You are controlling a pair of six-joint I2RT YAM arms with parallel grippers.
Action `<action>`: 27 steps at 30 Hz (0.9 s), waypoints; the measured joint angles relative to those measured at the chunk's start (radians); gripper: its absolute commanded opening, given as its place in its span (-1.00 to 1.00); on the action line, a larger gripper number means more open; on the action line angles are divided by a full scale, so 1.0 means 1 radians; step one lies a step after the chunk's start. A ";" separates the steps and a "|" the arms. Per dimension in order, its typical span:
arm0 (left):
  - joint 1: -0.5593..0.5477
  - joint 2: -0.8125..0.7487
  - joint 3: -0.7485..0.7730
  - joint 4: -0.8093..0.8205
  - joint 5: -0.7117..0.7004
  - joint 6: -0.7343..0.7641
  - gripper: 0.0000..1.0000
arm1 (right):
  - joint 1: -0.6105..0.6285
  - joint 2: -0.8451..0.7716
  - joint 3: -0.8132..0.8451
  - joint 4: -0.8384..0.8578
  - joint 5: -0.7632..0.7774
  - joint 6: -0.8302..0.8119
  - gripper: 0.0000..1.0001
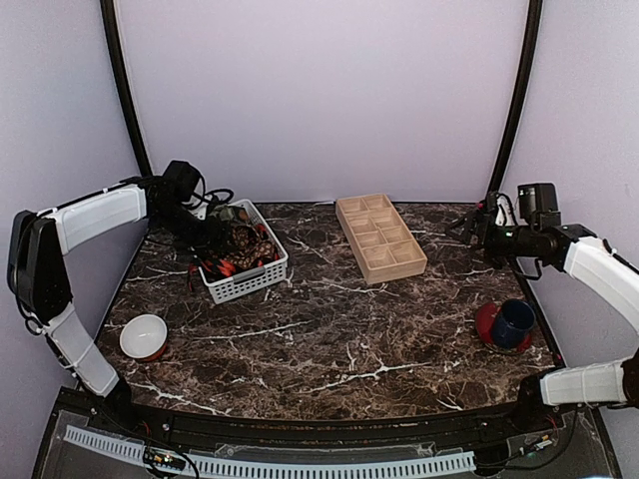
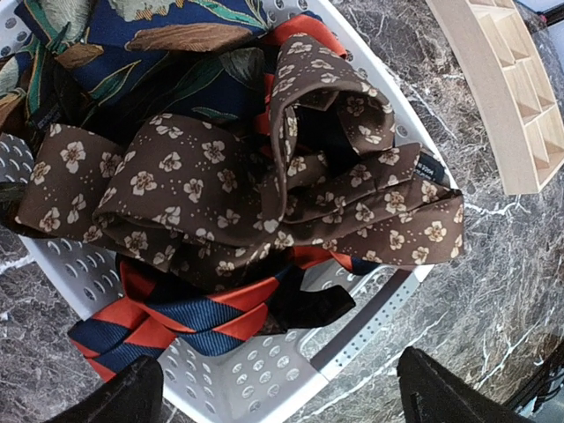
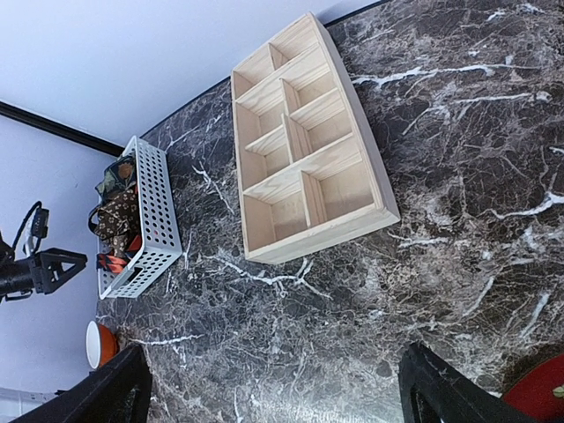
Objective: Roll the ties
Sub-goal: Pick up the tie from the tie pile.
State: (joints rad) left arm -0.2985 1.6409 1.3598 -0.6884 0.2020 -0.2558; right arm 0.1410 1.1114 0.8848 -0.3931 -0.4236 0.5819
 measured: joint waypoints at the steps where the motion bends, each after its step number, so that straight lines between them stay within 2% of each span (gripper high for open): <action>1: 0.000 0.011 0.003 0.001 0.000 0.005 0.89 | 0.000 0.000 -0.004 0.002 -0.006 0.001 0.96; 12: 0.000 0.187 0.145 0.007 -0.097 0.072 0.87 | 0.000 0.000 -0.030 0.025 -0.050 0.026 0.95; 14: 0.000 0.232 0.188 0.003 -0.122 0.088 0.80 | 0.000 0.002 -0.030 0.031 -0.053 0.027 0.96; 16: 0.000 0.275 0.218 0.004 -0.143 0.099 0.58 | 0.000 0.005 -0.030 0.034 -0.053 0.029 0.95; 21: 0.000 0.355 0.259 -0.008 -0.176 0.122 -0.40 | 0.000 0.010 -0.030 0.041 -0.055 0.030 0.96; 23: 0.000 0.370 0.275 -0.018 -0.189 0.131 -0.87 | 0.000 0.012 -0.029 0.042 -0.056 0.030 0.96; 24: 0.000 0.371 0.286 -0.026 -0.193 0.140 -0.99 | 0.000 0.013 -0.029 0.042 -0.056 0.030 0.96; 27: 0.000 0.358 0.313 -0.034 -0.204 0.143 -1.00 | -0.001 0.014 -0.028 0.042 -0.059 0.030 0.96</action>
State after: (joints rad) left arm -0.2985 1.9987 1.6730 -0.7219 -0.0017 -0.1131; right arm 0.1398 1.1255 0.8566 -0.3511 -0.4824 0.6121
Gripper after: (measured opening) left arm 0.025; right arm 0.978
